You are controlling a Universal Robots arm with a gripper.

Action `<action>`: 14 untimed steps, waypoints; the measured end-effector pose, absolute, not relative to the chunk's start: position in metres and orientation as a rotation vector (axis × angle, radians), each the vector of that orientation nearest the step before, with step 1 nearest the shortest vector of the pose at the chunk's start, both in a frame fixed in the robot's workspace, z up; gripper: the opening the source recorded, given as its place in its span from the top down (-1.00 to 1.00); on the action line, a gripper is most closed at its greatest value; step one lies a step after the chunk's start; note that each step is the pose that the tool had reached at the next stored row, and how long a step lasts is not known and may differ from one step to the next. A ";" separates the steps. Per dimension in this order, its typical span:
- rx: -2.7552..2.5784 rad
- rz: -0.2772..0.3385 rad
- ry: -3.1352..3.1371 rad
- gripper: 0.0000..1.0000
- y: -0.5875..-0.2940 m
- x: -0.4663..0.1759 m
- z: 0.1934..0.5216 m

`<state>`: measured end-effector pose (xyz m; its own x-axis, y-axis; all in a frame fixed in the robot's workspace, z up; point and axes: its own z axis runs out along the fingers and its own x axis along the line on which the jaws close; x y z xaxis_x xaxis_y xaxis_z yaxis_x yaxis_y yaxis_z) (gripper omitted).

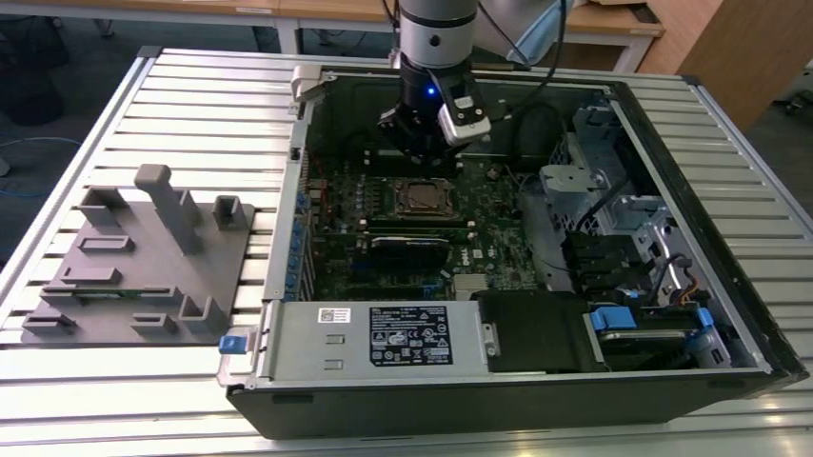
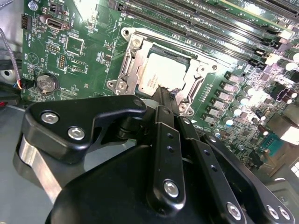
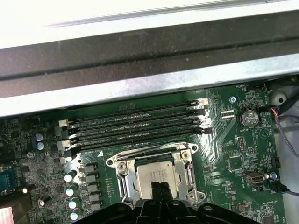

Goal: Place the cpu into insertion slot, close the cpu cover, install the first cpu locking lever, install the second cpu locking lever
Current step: 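Install the second cpu locking lever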

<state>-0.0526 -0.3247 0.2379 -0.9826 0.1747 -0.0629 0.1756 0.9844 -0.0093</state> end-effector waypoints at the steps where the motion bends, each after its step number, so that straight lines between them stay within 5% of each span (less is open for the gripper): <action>1: 0.271 -0.023 3.068 0.79 -0.325 -0.053 0.238; 14: 0.271 -0.023 3.068 0.79 -0.338 -0.053 0.238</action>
